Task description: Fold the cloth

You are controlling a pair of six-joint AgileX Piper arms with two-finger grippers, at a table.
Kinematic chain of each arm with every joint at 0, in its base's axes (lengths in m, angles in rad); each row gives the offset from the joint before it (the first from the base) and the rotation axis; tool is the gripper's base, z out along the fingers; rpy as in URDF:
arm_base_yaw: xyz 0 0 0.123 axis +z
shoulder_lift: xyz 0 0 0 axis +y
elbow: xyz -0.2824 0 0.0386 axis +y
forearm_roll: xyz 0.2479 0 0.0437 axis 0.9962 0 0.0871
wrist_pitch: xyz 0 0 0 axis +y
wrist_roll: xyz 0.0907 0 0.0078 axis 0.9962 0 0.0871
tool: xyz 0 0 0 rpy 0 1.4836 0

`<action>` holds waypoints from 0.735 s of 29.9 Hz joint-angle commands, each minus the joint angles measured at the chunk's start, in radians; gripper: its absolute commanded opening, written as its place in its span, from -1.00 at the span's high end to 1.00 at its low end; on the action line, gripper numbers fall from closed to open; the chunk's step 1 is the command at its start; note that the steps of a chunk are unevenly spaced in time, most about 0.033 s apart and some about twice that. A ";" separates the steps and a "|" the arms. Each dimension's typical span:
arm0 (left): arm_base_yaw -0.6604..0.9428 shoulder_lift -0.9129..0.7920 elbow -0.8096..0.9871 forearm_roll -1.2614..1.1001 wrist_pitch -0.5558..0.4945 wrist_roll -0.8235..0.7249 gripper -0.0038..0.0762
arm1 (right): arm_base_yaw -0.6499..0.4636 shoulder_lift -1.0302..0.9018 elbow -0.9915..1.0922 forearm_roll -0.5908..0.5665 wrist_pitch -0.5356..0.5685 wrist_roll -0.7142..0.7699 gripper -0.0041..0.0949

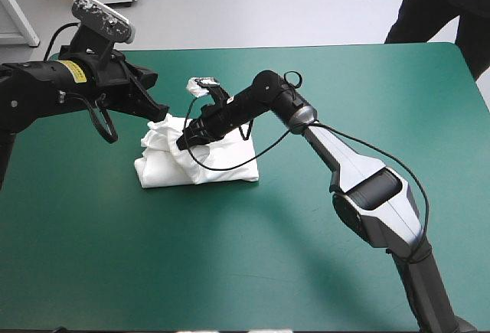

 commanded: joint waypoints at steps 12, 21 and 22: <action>-0.004 -0.098 -0.026 -0.025 0.028 -0.032 0.96 | -0.070 -0.076 -0.299 -0.223 0.117 0.166 -0.26; -0.004 -0.157 0.055 -0.094 0.028 -0.039 0.96 | -0.199 -0.259 -0.138 -0.391 0.119 0.273 -0.26; -0.004 -0.162 0.067 -0.097 0.028 -0.039 0.96 | -0.207 -0.291 -0.099 -0.400 0.119 0.273 -0.26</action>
